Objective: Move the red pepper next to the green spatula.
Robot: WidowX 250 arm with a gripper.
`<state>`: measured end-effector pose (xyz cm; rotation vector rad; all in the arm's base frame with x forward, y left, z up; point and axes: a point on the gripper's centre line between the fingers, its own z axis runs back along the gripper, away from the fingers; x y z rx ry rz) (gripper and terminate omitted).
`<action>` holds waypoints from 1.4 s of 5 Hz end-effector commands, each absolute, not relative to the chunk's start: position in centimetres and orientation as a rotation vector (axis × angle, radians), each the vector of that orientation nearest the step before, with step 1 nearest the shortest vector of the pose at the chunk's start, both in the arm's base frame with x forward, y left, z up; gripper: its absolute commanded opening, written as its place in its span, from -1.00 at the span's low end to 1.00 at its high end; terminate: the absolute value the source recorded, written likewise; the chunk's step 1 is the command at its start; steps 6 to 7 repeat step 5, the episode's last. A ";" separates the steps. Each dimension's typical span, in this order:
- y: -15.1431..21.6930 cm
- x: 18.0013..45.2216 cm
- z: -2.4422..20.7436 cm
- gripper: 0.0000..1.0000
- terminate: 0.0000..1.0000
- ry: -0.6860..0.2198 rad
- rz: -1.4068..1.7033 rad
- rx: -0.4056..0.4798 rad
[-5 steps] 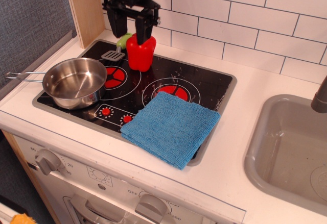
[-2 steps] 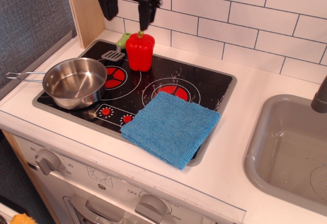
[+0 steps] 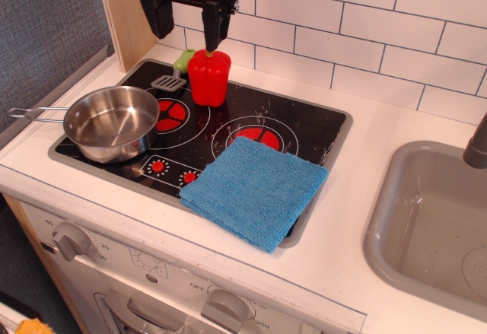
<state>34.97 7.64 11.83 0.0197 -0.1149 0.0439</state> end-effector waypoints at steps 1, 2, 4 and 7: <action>7.9 34.4 13.9 1.00 -1.00 -0.168 0.043 0.032; 7.9 34.4 13.9 1.00 -1.00 -0.168 0.043 0.032; 7.9 34.4 13.9 1.00 -1.00 -0.168 0.043 0.032; 7.9 34.4 13.9 1.00 1.00 -0.168 0.043 0.032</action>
